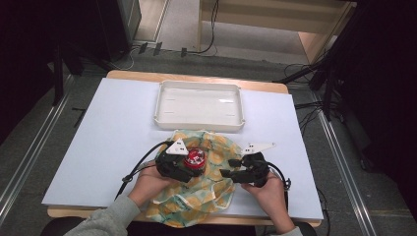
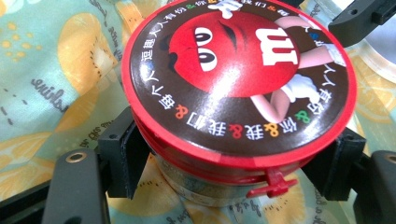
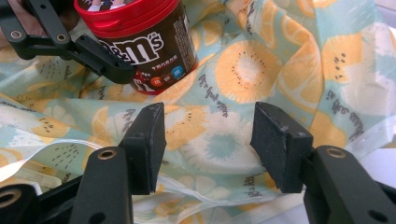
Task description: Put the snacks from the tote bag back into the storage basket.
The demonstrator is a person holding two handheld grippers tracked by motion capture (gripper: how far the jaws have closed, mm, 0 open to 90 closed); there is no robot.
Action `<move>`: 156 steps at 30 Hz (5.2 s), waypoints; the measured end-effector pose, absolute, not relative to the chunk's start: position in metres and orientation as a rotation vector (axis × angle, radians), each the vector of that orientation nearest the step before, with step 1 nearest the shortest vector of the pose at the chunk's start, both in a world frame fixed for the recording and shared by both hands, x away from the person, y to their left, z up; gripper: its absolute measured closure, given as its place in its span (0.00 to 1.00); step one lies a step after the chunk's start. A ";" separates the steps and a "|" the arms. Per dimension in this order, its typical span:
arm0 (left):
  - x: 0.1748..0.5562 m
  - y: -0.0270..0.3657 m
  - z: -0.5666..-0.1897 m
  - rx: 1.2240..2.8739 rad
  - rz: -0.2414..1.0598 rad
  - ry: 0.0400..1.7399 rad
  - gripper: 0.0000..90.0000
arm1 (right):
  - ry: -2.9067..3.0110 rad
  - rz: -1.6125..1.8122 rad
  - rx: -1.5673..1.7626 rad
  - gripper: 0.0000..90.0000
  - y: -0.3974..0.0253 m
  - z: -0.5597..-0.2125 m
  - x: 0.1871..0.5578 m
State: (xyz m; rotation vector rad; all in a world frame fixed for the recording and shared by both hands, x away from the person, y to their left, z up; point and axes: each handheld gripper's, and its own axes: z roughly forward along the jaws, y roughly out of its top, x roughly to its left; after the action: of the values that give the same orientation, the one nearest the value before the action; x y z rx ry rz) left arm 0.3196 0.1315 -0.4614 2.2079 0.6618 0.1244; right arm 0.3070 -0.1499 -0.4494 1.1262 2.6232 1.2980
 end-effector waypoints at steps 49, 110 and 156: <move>0.312 0.139 -0.430 2.229 0.072 0.671 0.29 | 2.627 1.300 1.126 0.50 -0.148 -0.450 0.306; 0.308 0.214 -0.370 2.200 0.147 0.809 0.29 | 2.641 1.317 1.097 0.51 -0.142 -0.448 0.309; 0.391 0.209 -0.367 2.170 0.237 0.934 0.29 | 2.643 1.353 1.073 0.51 -0.136 -0.446 0.307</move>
State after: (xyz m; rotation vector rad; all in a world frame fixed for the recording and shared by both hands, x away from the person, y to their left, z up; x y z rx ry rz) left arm 0.3906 0.2087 -0.3675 2.1703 0.9342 0.2371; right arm 0.3073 -0.1365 -0.4459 1.0731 2.6429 1.3534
